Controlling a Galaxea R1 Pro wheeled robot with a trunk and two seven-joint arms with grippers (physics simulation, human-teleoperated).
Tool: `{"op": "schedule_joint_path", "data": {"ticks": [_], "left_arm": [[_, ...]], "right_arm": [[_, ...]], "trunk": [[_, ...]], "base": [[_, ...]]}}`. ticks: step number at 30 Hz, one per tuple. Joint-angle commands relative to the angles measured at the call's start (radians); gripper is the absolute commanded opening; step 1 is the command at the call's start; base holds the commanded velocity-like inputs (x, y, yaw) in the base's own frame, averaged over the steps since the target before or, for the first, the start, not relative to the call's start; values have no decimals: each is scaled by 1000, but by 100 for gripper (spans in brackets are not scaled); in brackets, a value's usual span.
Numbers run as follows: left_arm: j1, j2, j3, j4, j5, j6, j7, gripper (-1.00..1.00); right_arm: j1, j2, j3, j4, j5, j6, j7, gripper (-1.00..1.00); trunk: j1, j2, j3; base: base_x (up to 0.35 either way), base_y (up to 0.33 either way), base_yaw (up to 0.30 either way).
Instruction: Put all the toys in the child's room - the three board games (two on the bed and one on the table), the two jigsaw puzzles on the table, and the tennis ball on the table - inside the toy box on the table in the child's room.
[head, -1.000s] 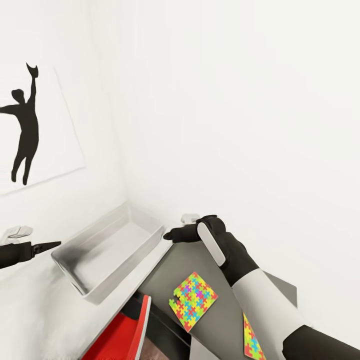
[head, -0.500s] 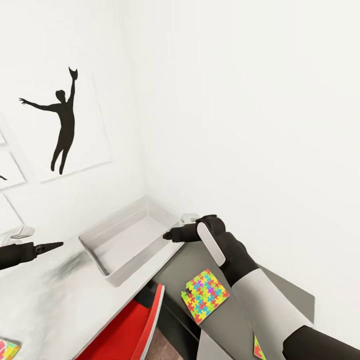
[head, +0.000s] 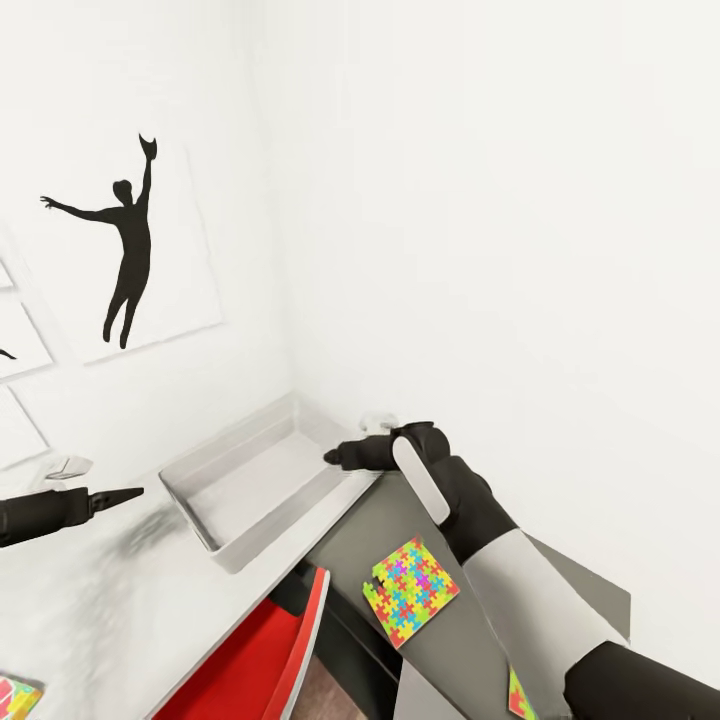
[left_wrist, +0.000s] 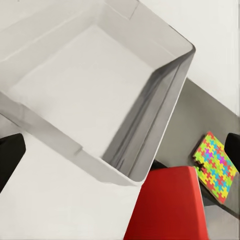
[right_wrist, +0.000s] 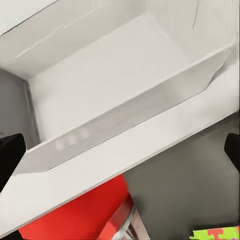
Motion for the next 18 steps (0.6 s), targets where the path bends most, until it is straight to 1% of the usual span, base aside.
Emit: {"op": "schedule_joint_path", "data": {"ticks": [1, 3, 4, 5, 6, 7, 9, 10, 11, 12, 13, 14, 15, 16, 17, 18], "left_arm": [[-4, -12, -1, -1, -11, 8, -2, 100], [-12, -27, -3, -1, -11, 8, 17, 100], [-29, -48, -4, -1, -11, 8, 48, 100], [-41, -61, -4, -1, -12, 8, 69, 100], [-65, -90, -5, -1, -12, 8, 117, 100], [-77, -105, -5, -1, -12, 8, 145, 100], [-114, -159, -5, -1, -12, 8, 266, 100], [-119, -169, -4, -1, -11, 8, 295, 100], [-127, -183, -4, -1, -8, 8, 345, 100], [-130, -188, -4, -1, -7, 8, 364, 100], [-134, -195, -3, -1, -7, 8, 392, 100], [-136, -198, -3, -1, -6, 8, 403, 100], [-138, -201, -2, -1, -6, 8, 418, 100], [-139, -203, -2, -1, -7, 8, 424, 100], [-140, -205, -3, -1, -8, 8, 432, 100], [-140, -206, -3, -1, -8, 8, 435, 100]], "right_arm": [[-21, 0, 1, 4, -7, -1, -7, 100], [-41, 0, 1, 10, -7, -5, -7, 100], [-59, 0, 1, 20, -8, -8, -8, 100], [-68, 0, 1, 24, -8, -9, -8, 100], [-84, 0, 1, 32, -8, -11, -10, 100], [-91, 0, 1, 35, -8, -12, -13, 100], [-108, 0, 1, 42, -10, -15, -54, 100], [-111, 0, 0, 43, -12, -16, -73, 100], [-114, 0, 0, 44, -23, -26, -118, 100], [-115, 0, 0, 44, -31, -35, -144, 100], [-116, 0, 3, 47, -57, -62, -209, 100], [-116, 0, 6, 49, -70, -75, -239, 100], [-117, 0, 20, 55, -98, -100, -302, 100], [-117, 0, 32, 59, -112, -112, -333, 100], [-117, 0, 65, 66, -144, -135, -390, 100], [-117, 0, 84, 68, -161, -146, -416, 100]], "trunk": [[1, -2, -2], [1, -2, -2], [1, -2, -2], [1, -2, -2], [1, -2, -2], [1, -2, -2], [1, -2, -2], [1, -2, -2], [1, -2, -2], [1, -2, -2], [1, -2, -2], [1, -2, -2], [1, -2, -2], [1, -2, -2], [1, -2, -2], [1, -2, -2]], "base": [[0, 0, 0], [0, 0, 0], [0, 0, 0], [0, 0, 0], [0, 0, 0], [0, 0, 0], [0, 0, 0], [0, 0, 0], [0, 0, 0], [0, 0, 0], [0, 0, 0], [0, 0, 0], [0, 0, 0], [0, 0, 0], [0, 0, 0], [0, 0, 0]]}}
